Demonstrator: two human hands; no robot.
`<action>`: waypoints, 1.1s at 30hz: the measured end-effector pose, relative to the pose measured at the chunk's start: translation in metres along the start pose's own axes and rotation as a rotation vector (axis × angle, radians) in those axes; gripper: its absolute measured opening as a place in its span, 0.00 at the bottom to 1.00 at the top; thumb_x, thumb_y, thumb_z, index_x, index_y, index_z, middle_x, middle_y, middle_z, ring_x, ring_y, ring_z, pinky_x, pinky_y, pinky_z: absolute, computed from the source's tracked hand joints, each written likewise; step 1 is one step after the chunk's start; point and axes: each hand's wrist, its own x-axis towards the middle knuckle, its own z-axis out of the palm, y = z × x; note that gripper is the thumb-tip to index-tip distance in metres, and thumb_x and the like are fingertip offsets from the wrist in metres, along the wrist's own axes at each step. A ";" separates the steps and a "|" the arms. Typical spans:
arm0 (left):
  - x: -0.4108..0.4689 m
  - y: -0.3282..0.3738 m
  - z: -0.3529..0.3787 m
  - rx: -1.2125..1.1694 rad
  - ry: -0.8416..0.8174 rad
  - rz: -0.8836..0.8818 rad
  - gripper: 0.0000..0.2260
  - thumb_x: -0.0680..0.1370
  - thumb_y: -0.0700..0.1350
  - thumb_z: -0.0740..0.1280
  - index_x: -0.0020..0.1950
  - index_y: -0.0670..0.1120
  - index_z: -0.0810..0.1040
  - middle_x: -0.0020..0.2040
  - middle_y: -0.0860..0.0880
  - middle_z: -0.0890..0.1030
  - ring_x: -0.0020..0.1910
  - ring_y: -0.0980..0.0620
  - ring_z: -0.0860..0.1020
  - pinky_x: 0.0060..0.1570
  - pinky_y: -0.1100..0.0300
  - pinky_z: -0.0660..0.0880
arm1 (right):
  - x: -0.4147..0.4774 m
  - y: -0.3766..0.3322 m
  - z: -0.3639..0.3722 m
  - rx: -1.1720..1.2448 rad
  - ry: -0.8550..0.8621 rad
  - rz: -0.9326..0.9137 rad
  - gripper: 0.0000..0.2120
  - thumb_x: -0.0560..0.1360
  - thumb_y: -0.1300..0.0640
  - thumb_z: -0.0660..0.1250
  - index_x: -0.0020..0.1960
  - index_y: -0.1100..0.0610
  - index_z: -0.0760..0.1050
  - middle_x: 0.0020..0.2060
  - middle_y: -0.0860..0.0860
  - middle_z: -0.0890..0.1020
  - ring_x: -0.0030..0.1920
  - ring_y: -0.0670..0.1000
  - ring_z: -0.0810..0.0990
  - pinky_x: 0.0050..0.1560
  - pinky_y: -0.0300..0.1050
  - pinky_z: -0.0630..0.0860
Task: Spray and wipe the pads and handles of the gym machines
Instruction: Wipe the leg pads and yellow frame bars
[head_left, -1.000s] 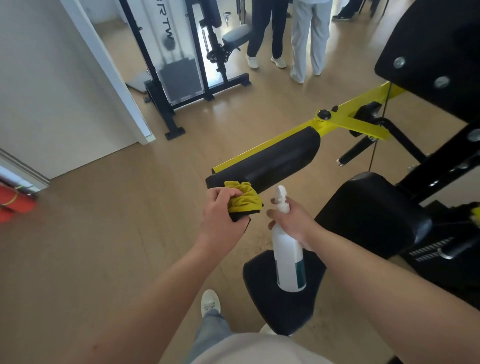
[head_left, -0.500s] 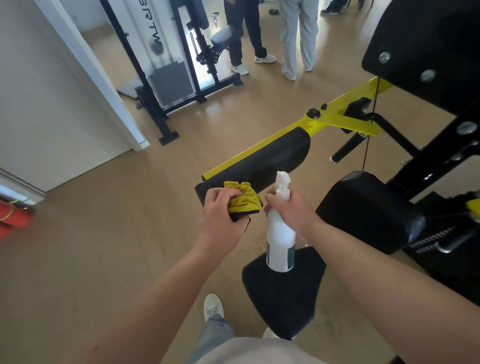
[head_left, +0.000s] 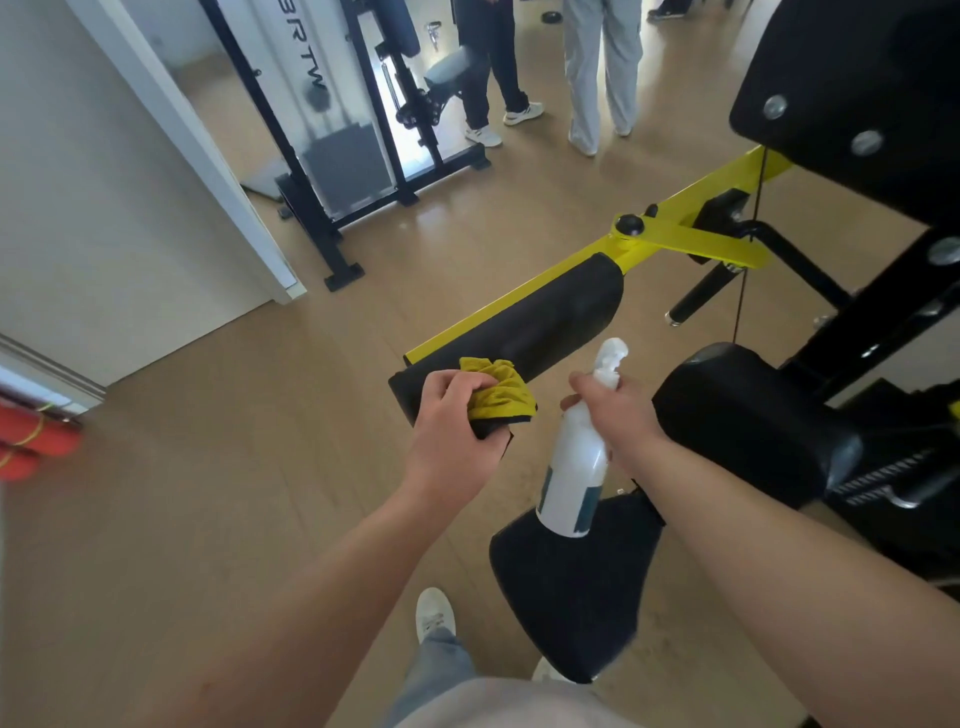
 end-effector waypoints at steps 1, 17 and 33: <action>0.000 0.001 0.001 0.000 -0.004 -0.003 0.22 0.74 0.46 0.78 0.66 0.49 0.76 0.63 0.51 0.71 0.57 0.55 0.74 0.58 0.70 0.71 | -0.001 0.003 0.000 -0.035 -0.019 0.008 0.14 0.80 0.47 0.71 0.60 0.53 0.75 0.43 0.52 0.88 0.46 0.57 0.86 0.53 0.57 0.83; 0.036 -0.014 -0.001 0.906 -0.052 0.223 0.40 0.81 0.68 0.47 0.82 0.39 0.55 0.77 0.35 0.63 0.76 0.35 0.62 0.76 0.38 0.56 | -0.013 0.008 0.006 -0.292 -0.204 -0.087 0.09 0.79 0.47 0.71 0.50 0.52 0.78 0.42 0.51 0.86 0.46 0.57 0.84 0.52 0.54 0.81; 0.165 0.048 0.073 0.948 -0.373 0.566 0.22 0.84 0.62 0.51 0.80 0.65 0.59 0.82 0.38 0.50 0.79 0.28 0.52 0.77 0.34 0.54 | 0.000 0.017 -0.010 -0.206 0.032 0.016 0.07 0.77 0.47 0.72 0.50 0.49 0.77 0.40 0.48 0.86 0.44 0.51 0.85 0.49 0.51 0.82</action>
